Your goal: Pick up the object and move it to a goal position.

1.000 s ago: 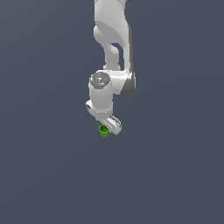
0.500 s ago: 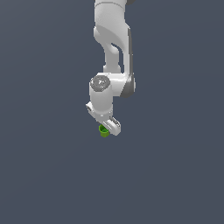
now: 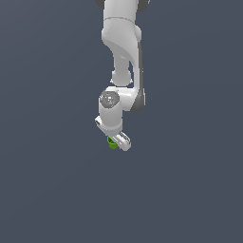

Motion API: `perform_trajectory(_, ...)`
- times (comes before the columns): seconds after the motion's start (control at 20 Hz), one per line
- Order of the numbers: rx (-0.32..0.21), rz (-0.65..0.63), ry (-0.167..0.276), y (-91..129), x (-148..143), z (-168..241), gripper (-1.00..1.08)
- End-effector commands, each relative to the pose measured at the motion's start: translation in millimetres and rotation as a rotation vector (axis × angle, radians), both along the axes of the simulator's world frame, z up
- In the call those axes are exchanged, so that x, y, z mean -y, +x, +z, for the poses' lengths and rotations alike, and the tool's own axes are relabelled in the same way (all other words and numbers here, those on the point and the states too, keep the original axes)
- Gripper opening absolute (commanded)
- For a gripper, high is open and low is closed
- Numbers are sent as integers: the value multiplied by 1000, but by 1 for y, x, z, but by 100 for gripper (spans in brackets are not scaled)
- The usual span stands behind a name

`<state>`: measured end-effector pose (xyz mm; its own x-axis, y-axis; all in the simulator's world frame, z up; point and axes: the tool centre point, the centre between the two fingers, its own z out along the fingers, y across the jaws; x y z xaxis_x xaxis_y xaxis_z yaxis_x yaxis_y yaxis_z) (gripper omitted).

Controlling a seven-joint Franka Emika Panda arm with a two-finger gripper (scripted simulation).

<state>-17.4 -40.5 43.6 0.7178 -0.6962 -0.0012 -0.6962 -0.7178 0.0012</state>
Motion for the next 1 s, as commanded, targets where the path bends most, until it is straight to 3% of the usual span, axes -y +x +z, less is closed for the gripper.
perform_trajectory(0.0, 2, 0, 0, 1, 0, -1, -100)
perform_trajectory(0.95, 3, 0, 1, -5, 12, 19, -100)
